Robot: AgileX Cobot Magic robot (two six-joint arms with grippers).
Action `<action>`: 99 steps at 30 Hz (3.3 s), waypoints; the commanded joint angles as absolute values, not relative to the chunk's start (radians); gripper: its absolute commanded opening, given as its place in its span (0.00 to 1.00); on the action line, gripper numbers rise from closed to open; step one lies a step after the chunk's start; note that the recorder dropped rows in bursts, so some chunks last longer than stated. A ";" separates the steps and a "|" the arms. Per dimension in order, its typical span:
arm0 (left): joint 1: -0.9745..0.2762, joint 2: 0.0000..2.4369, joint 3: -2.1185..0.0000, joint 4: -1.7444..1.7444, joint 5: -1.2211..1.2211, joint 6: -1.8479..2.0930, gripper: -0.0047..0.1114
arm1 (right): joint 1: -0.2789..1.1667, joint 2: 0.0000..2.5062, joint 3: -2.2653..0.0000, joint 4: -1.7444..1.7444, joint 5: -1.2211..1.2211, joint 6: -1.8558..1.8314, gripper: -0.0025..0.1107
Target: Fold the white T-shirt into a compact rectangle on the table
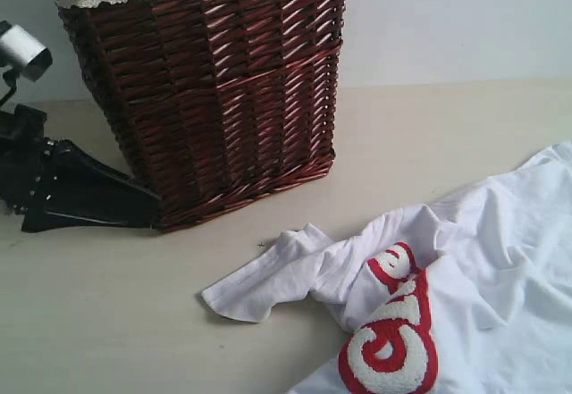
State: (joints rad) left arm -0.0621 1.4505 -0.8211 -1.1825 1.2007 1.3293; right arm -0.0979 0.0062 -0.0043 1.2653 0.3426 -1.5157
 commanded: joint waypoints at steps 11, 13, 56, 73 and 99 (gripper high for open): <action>-0.066 1.397 -0.823 -1.248 1.117 1.299 0.85 | -0.098 0.004 0.000 1.266 0.346 -1.515 0.28; -0.066 1.397 -0.821 -1.244 1.115 1.337 0.81 | -0.098 0.004 0.000 1.266 0.346 -1.515 0.28; -0.507 1.869 -1.108 -1.251 -0.025 2.093 0.04 | -0.098 0.004 0.000 1.264 0.346 -1.515 0.28; -0.479 1.806 -0.820 -1.377 0.657 2.097 0.04 | -0.098 0.004 0.000 1.266 0.346 -1.515 0.28; -0.478 2.169 -1.274 -1.337 0.376 2.097 0.04 | -0.098 0.004 0.000 1.266 0.346 -1.515 0.28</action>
State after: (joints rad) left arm -0.4786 2.1591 -1.2242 -1.3361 0.4167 2.0970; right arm -0.0979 0.0062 -0.0043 1.2653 0.3426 -1.5148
